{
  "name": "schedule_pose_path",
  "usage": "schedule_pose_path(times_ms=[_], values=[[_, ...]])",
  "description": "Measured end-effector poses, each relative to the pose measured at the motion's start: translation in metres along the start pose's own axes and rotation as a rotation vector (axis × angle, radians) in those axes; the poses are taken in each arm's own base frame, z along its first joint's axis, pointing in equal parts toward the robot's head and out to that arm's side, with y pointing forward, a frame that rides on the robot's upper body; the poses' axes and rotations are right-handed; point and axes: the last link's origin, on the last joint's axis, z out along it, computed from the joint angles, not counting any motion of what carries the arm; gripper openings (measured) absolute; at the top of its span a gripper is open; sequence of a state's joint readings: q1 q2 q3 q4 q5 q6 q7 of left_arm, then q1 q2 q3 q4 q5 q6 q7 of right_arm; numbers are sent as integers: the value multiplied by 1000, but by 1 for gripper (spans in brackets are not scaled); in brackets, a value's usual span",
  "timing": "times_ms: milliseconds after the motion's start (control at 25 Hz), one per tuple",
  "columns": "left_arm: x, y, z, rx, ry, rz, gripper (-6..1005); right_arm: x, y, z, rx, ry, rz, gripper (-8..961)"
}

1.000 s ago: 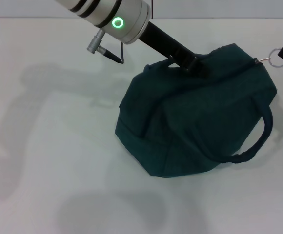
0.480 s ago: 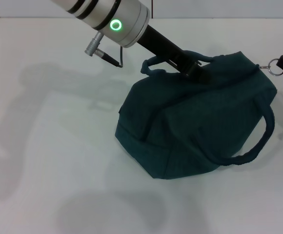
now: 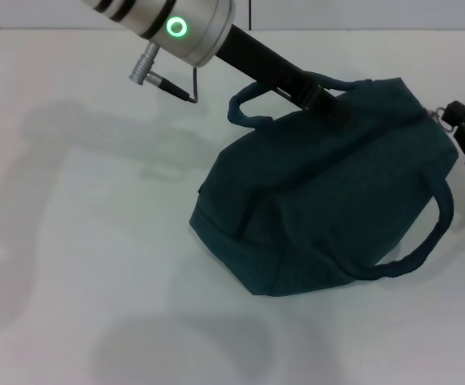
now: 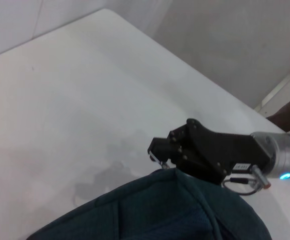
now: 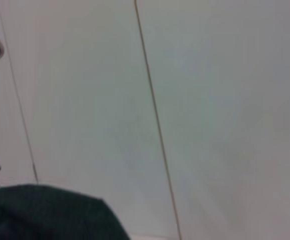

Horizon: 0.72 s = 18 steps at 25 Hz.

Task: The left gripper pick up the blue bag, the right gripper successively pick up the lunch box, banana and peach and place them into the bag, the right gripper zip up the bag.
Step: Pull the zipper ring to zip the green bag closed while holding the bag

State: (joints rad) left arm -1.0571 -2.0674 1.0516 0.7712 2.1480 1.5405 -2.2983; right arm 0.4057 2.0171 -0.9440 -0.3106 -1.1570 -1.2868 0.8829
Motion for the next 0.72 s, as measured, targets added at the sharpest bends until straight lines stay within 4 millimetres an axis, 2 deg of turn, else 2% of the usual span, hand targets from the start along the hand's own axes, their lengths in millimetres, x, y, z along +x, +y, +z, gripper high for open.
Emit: schedule_pose_path(times_ms=[360, 720], values=[[-2, -1, -12, -31, 35, -19, 99, 8, 2, -8, 12, 16, 17, 11], [-5, -3, -16, -30, 32, -23, 131, 12, 1, -3, 24, 47, 15, 9]])
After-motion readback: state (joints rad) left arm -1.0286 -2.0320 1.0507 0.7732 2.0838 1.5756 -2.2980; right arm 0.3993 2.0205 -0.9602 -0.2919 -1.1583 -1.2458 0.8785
